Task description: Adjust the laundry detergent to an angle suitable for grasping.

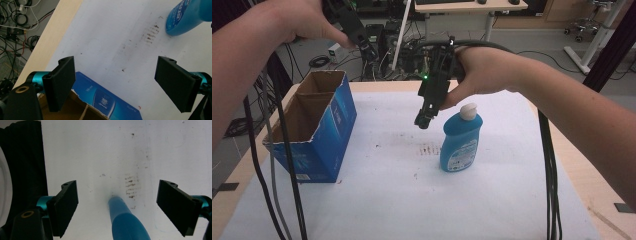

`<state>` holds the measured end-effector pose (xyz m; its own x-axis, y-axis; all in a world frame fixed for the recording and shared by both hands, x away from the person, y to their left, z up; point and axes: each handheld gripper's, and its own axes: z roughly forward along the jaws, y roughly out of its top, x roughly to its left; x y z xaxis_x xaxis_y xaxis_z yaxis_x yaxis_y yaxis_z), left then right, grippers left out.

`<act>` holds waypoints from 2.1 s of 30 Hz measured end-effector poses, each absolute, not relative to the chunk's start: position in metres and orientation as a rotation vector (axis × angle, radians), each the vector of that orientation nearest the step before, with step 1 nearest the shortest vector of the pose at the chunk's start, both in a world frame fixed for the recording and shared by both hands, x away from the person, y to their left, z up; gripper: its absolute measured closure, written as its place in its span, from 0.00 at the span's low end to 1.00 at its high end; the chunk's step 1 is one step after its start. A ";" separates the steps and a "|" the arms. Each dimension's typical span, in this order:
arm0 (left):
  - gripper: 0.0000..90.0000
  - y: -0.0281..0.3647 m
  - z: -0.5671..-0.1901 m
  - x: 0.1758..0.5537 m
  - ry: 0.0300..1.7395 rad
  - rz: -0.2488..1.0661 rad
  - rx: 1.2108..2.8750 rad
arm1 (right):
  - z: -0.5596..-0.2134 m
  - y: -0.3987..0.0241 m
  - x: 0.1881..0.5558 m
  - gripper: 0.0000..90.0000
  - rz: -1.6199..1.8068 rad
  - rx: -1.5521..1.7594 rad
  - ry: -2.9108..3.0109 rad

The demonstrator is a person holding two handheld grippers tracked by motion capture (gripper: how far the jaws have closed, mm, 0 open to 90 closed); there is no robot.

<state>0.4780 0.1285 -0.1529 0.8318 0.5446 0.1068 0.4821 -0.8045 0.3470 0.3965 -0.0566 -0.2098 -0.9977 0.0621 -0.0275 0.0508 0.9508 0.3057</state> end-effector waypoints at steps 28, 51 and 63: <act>0.19 0.119 -0.189 0.452 0.644 0.295 2.661 | -0.165 -0.065 0.390 0.19 0.594 0.055 3.013; 0.19 0.089 -0.286 0.417 0.514 0.172 2.496 | -0.142 -0.068 0.384 0.19 0.631 0.044 3.012; 0.19 0.060 -0.303 0.413 0.437 0.118 2.497 | -0.120 -0.069 0.382 0.19 0.645 0.032 2.996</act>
